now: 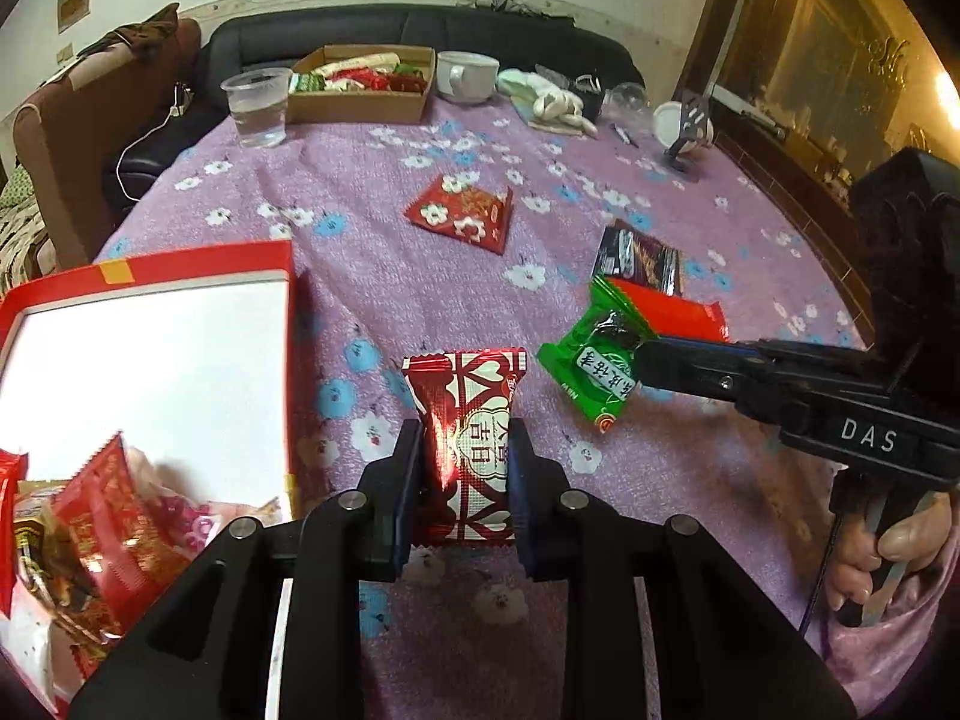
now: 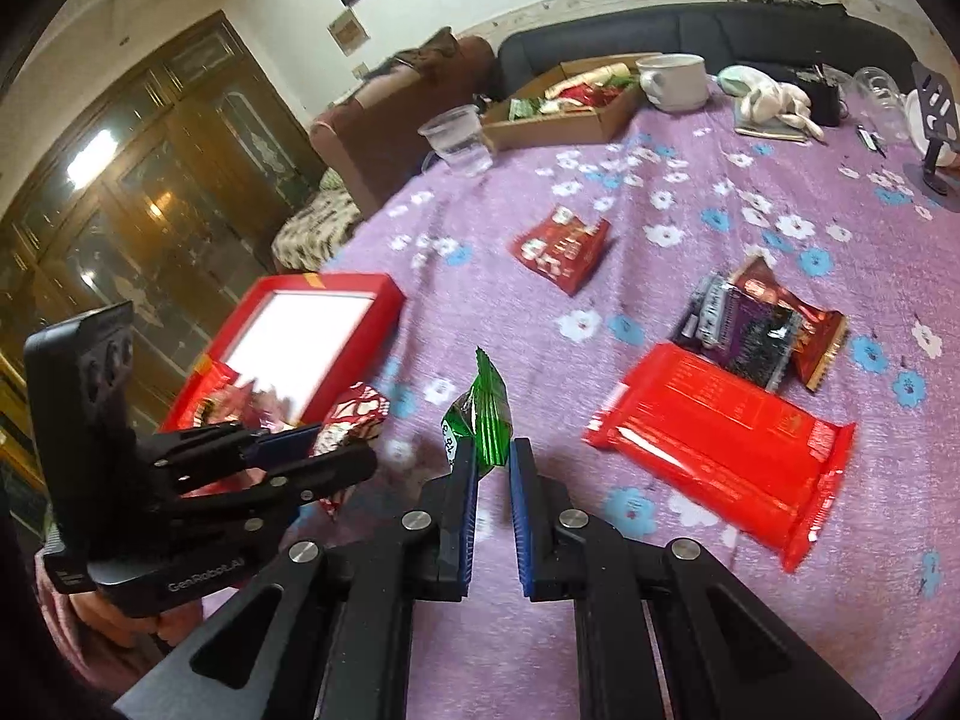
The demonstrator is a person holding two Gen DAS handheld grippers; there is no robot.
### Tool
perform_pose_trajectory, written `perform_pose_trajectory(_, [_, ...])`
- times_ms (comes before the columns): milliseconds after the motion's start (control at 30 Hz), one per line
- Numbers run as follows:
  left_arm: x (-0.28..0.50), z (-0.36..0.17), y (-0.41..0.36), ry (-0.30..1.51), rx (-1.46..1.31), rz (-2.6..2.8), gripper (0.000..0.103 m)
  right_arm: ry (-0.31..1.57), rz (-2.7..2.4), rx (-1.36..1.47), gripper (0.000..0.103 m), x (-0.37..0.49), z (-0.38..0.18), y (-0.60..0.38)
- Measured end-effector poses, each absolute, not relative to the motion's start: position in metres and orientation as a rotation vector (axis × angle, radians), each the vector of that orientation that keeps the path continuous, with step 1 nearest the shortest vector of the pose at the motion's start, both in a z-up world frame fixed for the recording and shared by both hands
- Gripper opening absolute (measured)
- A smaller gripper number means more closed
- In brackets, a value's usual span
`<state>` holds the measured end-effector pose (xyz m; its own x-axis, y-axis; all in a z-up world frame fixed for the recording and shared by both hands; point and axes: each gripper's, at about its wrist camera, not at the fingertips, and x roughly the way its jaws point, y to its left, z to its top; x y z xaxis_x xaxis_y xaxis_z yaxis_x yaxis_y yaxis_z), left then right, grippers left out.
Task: Organize snacks
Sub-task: 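Carry both packets over the tray and open both grippers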
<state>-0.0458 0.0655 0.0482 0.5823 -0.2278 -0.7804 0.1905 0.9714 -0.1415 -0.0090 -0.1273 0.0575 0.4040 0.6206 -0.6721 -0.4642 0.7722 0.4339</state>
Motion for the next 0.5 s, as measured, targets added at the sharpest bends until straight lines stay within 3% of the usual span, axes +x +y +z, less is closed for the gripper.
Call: perform_pose_trajectory(500, [-0.095, 0.076, 0.175, 0.792, -0.086, -0.031, 0.024, 0.963, 0.835, 0.255, 0.010, -0.015, 0.073, -0.019])
